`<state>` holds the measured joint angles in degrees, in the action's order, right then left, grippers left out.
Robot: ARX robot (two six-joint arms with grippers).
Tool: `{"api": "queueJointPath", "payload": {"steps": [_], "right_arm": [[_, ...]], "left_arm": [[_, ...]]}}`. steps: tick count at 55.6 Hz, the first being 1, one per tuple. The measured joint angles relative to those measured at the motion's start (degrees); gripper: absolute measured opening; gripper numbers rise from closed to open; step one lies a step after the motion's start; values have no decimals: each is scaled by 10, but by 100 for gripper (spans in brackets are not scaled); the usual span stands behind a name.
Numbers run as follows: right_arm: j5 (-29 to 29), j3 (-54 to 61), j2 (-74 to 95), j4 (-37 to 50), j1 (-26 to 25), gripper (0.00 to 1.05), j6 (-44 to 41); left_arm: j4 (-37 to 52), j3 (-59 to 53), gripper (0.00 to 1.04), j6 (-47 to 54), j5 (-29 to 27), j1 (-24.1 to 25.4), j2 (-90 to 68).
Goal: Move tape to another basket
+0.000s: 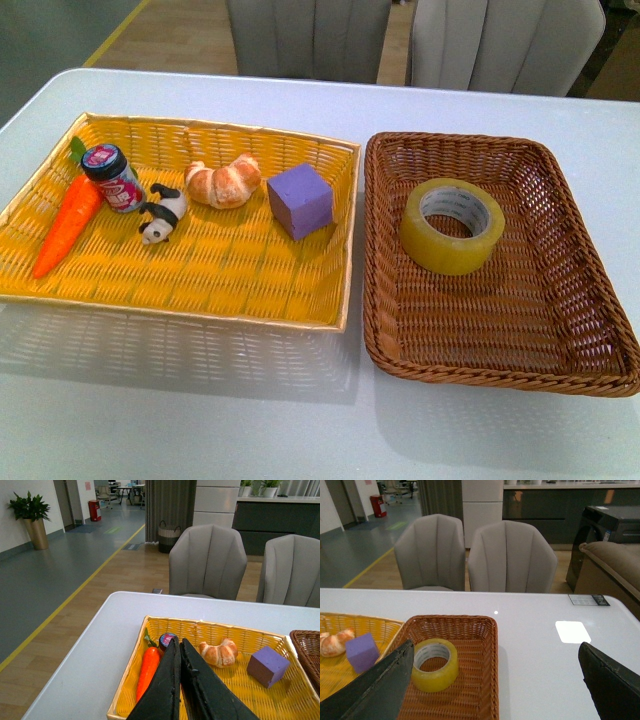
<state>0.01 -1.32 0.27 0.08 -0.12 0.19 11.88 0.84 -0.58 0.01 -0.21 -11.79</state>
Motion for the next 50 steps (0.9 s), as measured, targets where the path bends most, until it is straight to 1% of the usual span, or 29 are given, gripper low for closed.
{"api": "queueJointPath", "payload": {"steps": [7, 10, 13, 21, 23, 28, 30, 32, 35, 38, 39, 43, 45, 47, 48, 50], "right_arm": [[0, 0, 0, 0, 0, 96, 0], [0, 0, 0, 0, 0, 96, 0], [0, 0, 0, 0, 0, 96, 0], [0, 0, 0, 0, 0, 96, 0], [0, 0, 0, 0, 0, 96, 0], [0, 0, 0, 0, 0, 96, 0], [0, 0, 0, 0, 0, 96, 0], [0, 0, 0, 0, 0, 96, 0], [0, 0, 0, 0, 0, 96, 0], [0, 0, 0, 0, 0, 96, 0], [0, 0, 0, 0, 0, 96, 0], [0, 0, 0, 0, 0, 96, 0], [0, 0, 0, 0, 0, 96, 0], [0, 0, 0, 0, 0, 96, 0], [0, 0, 0, 0, 0, 96, 0], [0, 0, 0, 0, 0, 96, 0]], "left_arm": [[-18, 0, 2, 0, 0, 0, 17], [-84, 0, 2, 0, 0, 0, 65], [-115, 0, 2, 0, 0, 0, 103], [-119, 0, 2, 0, 0, 0, 109], [-119, 0, 5, 0, 0, 0, 109], [-119, 0, 22, 0, 0, 0, 109], [-119, 0, 31, 0, 0, 0, 109], [-119, 0, 39, 0, 0, 0, 109], [-119, 0, 47, 0, 0, 0, 109], [-119, 0, 60, 0, 0, 0, 109], [-119, 0, 61, 0, 0, 0, 109], [-119, 0, 76, 0, 0, 0, 109], [-119, 0, 80, 0, 0, 0, 109], [-119, 0, 88, 0, 0, 0, 109], [-119, 0, 89, 0, 0, 0, 109], [-119, 0, 96, 0, 0, 0, 109]]}}
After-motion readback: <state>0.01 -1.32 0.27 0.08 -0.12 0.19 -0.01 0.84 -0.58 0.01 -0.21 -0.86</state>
